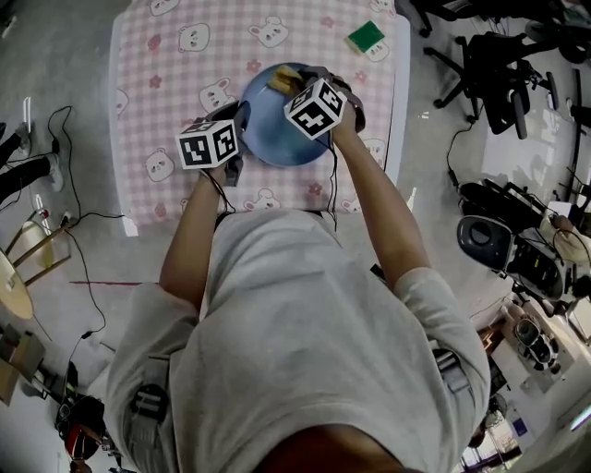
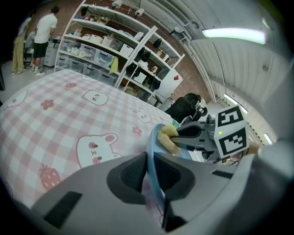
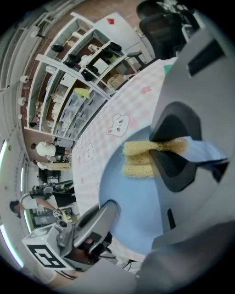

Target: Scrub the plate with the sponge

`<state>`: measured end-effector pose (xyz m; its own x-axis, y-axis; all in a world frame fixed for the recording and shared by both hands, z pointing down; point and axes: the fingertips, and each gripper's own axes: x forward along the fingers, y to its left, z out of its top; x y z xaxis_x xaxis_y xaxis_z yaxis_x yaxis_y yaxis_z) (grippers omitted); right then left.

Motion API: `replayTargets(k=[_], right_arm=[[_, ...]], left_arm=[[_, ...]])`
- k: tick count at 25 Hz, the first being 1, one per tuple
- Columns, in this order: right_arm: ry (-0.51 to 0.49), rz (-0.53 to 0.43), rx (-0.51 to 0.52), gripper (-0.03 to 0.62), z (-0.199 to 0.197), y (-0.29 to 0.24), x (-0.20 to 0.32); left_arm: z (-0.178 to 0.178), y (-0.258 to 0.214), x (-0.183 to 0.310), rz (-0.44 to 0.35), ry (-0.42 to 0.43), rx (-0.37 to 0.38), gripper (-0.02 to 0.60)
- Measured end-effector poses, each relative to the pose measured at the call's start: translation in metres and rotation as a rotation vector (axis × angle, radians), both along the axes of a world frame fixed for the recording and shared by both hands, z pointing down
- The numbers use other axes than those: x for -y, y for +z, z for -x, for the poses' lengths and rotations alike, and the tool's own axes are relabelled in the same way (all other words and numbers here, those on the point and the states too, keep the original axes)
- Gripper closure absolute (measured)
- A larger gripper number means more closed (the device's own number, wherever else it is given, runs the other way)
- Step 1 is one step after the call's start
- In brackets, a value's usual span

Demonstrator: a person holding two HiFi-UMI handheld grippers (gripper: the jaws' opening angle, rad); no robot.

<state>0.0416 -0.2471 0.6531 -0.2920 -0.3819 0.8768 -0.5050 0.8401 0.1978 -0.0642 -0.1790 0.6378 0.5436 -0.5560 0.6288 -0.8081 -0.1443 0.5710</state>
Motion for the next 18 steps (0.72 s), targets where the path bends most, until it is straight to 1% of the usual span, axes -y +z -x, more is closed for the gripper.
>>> replayTargets(k=[3,5,8,10,12,15,18], right_arm=[[-0.122,-0.066,-0.054,0.54,0.016,-0.002,-0.002],[-0.199,-0.107,-0.085,0.54,0.026,-0.002,-0.003],[-0.299,-0.147,-0.106,0.54,0.041,-0.001,-0.01],[-0.366,-0.174,-0.113,0.54,0.05,-0.003,-0.017],[-0.43,-0.199,-0.124,0.542,0.056,-0.007,-0.024],[-0.517,-0.214,-0.138,0.542,0.063,-0.01,-0.04],[-0.57,-0.216,-0.134,0.542,0.067,-0.008,-0.063]], left_arm=[[0.0,-0.002,0.002,-0.009,0.004,0.021,0.537],[-0.001,-0.003,0.006,-0.008,0.003,0.015,0.535],[-0.001,0.0,0.009,0.006,0.0,-0.004,0.534],[0.001,-0.002,0.011,0.007,-0.009,0.002,0.532],[0.003,-0.006,0.013,0.0,-0.028,0.011,0.534],[0.007,-0.009,0.012,0.003,-0.077,-0.01,0.531],[0.013,-0.009,0.005,0.008,-0.114,-0.026,0.526]])
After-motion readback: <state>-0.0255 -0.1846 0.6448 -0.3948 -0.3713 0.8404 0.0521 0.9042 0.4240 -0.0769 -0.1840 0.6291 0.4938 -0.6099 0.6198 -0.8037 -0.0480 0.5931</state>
